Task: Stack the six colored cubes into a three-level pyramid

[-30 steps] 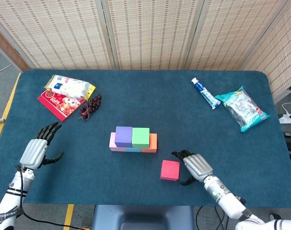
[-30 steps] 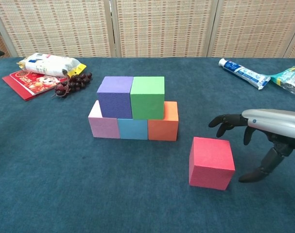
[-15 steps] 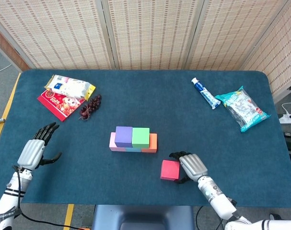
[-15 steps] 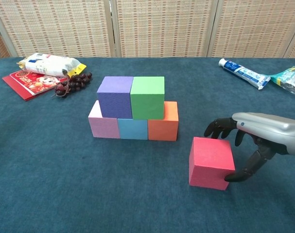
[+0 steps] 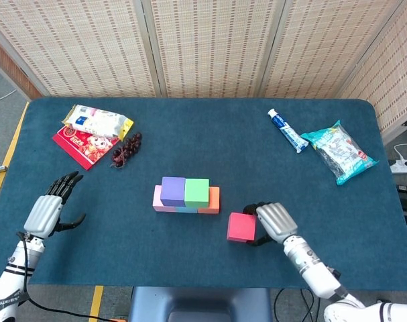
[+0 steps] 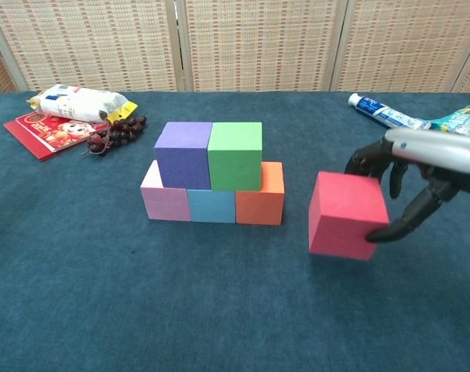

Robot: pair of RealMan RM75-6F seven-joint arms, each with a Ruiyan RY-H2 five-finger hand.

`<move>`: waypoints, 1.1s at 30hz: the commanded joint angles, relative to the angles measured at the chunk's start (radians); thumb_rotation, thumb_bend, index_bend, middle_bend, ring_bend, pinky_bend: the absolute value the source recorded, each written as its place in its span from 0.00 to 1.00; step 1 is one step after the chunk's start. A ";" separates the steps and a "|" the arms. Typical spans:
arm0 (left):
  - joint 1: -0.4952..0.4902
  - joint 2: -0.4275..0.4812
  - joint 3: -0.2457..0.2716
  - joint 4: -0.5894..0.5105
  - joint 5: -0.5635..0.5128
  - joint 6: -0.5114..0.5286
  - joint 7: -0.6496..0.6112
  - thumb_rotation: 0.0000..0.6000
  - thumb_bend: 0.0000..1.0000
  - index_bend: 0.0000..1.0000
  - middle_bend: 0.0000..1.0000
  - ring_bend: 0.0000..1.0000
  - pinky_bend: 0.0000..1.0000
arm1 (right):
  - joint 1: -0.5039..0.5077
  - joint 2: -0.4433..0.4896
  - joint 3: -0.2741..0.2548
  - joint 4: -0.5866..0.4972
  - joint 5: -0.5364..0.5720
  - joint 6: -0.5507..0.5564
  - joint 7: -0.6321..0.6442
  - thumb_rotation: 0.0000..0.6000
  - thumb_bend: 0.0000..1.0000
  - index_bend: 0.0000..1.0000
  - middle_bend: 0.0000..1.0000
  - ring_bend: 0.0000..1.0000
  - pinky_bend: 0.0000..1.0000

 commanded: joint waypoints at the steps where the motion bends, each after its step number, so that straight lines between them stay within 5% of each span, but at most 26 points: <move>1: 0.001 0.002 0.002 -0.007 0.003 0.002 0.009 1.00 0.31 0.01 0.00 0.00 0.11 | 0.058 0.162 0.086 -0.091 -0.041 -0.077 0.100 1.00 0.22 0.62 0.51 0.45 0.53; 6: 0.002 0.003 0.005 -0.026 0.010 0.009 0.043 1.00 0.31 0.01 0.00 0.00 0.11 | 0.162 0.277 0.193 -0.124 0.029 -0.212 0.192 1.00 0.22 0.61 0.51 0.45 0.53; 13: 0.002 0.003 0.007 -0.046 0.016 0.017 0.102 1.00 0.31 0.01 0.00 0.00 0.11 | 0.336 0.296 0.266 -0.056 0.148 -0.389 0.219 1.00 0.22 0.59 0.51 0.43 0.52; 20: 0.003 0.002 0.013 -0.055 0.018 0.014 0.118 1.00 0.31 0.01 0.00 0.00 0.11 | 0.495 0.241 0.248 0.055 0.290 -0.442 0.161 1.00 0.22 0.57 0.51 0.40 0.46; 33: 0.008 -0.009 0.020 -0.037 0.022 0.016 0.097 1.00 0.31 0.01 0.00 0.00 0.11 | 0.712 0.142 0.114 0.131 0.602 -0.396 0.016 1.00 0.22 0.56 0.51 0.40 0.46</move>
